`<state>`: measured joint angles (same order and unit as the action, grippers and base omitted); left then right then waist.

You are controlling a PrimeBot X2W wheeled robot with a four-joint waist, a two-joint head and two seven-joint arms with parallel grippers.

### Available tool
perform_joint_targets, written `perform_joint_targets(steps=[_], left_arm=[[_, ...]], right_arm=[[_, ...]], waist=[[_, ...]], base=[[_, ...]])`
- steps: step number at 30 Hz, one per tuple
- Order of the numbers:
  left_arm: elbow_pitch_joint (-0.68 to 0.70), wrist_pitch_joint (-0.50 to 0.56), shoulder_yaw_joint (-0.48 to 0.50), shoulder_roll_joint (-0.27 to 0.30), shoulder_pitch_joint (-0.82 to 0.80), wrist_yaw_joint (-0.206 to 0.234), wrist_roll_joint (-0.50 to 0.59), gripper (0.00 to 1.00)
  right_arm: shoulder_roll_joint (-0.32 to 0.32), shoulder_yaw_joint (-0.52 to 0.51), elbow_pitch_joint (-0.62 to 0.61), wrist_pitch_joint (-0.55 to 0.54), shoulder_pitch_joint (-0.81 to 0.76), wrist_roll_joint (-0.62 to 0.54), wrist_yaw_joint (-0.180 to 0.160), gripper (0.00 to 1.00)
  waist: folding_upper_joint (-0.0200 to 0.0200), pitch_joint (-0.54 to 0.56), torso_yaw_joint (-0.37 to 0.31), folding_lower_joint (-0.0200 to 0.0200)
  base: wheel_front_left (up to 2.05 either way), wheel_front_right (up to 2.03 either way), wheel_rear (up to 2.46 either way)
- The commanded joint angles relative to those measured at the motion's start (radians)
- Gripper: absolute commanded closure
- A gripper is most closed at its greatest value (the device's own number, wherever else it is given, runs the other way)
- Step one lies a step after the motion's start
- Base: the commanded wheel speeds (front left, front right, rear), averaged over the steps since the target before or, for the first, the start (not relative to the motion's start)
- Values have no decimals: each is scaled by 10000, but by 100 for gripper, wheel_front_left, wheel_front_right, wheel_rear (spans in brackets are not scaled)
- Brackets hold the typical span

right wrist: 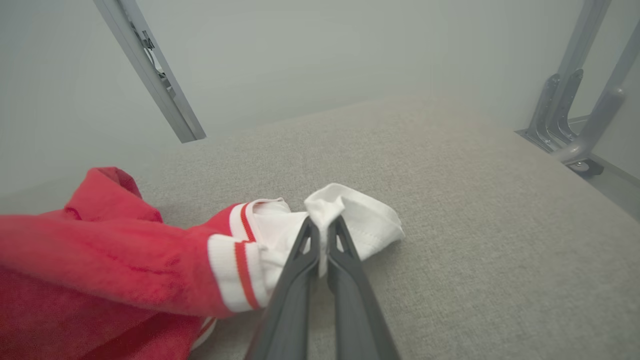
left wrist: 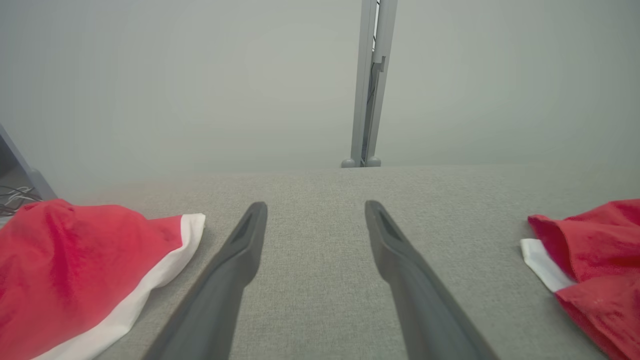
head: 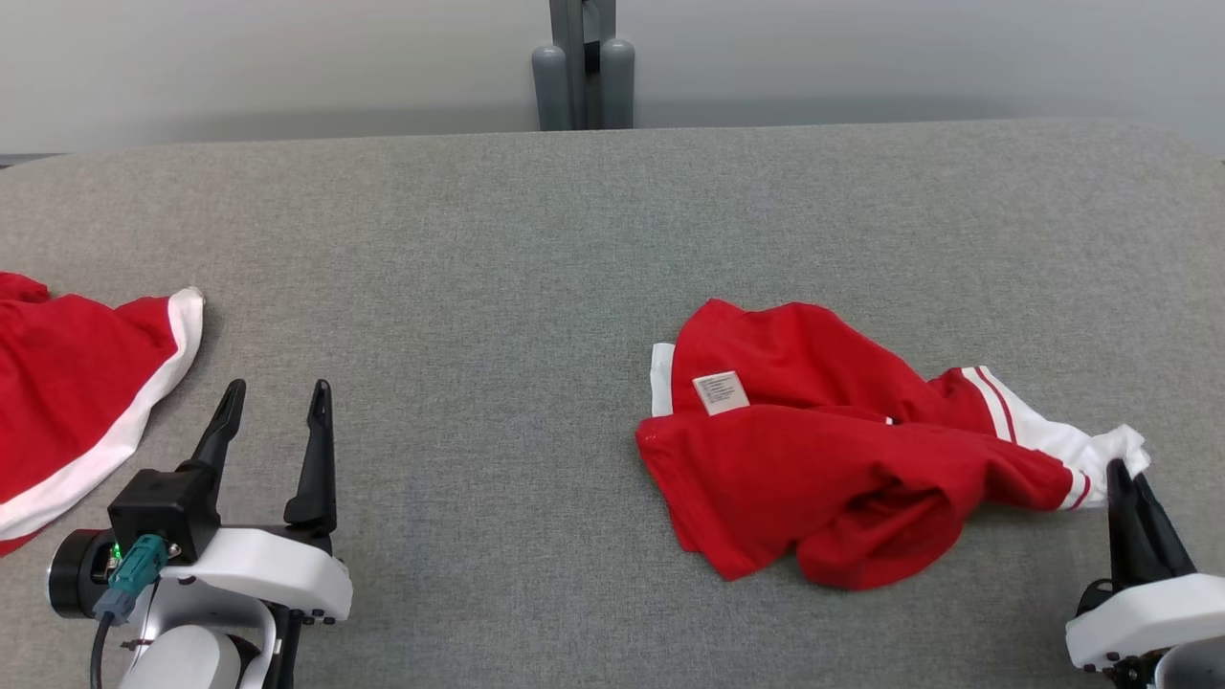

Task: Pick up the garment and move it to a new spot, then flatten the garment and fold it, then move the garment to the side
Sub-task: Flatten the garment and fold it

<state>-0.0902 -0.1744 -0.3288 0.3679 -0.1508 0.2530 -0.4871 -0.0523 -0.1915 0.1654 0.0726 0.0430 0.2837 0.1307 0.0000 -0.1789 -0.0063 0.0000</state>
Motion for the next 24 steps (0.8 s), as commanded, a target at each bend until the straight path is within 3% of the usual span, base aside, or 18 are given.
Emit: perform_joint_targets(steps=[1, 3, 4, 5, 6, 10, 15, 19, 24], left_arm=[[92, 71, 59, 105, 58, 82, -43, 0], [189, 148, 68, 152, 124, 134, -49, 0], [235, 193, 66, 178, 150, 150, -46, 0], [280, 212, 69, 195, 162, 180, -45, 0], [312, 245, 73, 199, 175, 205, -55, 0], [439, 316, 144, 253, 303, 342, -76, 0], [621, 382, 204, 350, 530, 492, -133, 0], [760, 460, 203, 413, 621, 596, -116, 0], [923, 562, 125, 470, 781, 698, -33, 0]], right_arm=[[-6, -129, 384, 63, -79, -64, 2, 100], [-9, -213, 928, 120, 24, 189, 2, 100], [1, -228, 1186, 143, 14, 62, 2, 71], [-15, -272, 1417, 278, 79, 189, 2, 50], [-18, -304, 1659, 369, 94, 245, 2, 1], [-20, -578, 2214, 895, 30, 191, 2, 0], [-19, -1205, 2030, 1287, -54, -325, 2, 0], [-10, -1419, 1081, 1361, 200, -893, 2, 0], [-2, -583, -529, 753, 575, -1345, 2, 0]], waist=[[0, 17, -48, 0], [0, 32, -74, 0], [0, 50, -76, 0], [0, 64, -75, 0], [0, 85, -75, 0], [0, 207, -125, 0], [0, 381, -191, 0], [0, 494, -244, 0], [0, 753, -254, 0]], base=[[0, 0, 0], [0, 0, 0], [0, 0, 0], [0, 0, 0], [0, 0, 0], [0, 0, 0], [0, 0, 0], [0, 0, 0], [0, 0, 0]])
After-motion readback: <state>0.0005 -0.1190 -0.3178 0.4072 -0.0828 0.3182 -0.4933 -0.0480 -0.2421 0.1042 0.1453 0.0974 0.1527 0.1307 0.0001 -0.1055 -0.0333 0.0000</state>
